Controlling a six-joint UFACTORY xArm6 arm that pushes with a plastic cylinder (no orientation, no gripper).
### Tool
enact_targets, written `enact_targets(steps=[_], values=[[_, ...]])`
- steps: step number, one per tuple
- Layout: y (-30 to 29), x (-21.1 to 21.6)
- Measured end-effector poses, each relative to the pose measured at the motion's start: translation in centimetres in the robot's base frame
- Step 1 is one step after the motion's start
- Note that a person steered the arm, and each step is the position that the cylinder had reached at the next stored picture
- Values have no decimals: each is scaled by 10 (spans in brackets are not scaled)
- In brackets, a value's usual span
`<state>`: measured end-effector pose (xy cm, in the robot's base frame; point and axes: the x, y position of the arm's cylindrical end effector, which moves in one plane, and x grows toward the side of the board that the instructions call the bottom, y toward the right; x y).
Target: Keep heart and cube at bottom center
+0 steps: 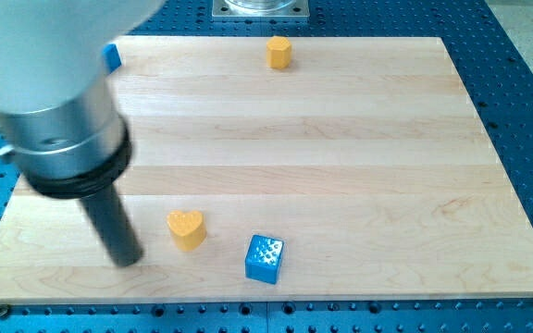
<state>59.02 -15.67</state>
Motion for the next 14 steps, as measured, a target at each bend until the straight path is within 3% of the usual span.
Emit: enact_targets(steps=[1, 3, 5, 6, 7, 9, 10, 11, 12, 14], values=[[18, 28], [47, 29], [196, 28], [218, 25], [242, -4], [135, -16], [173, -42], [123, -80], [65, -73], [37, -47]])
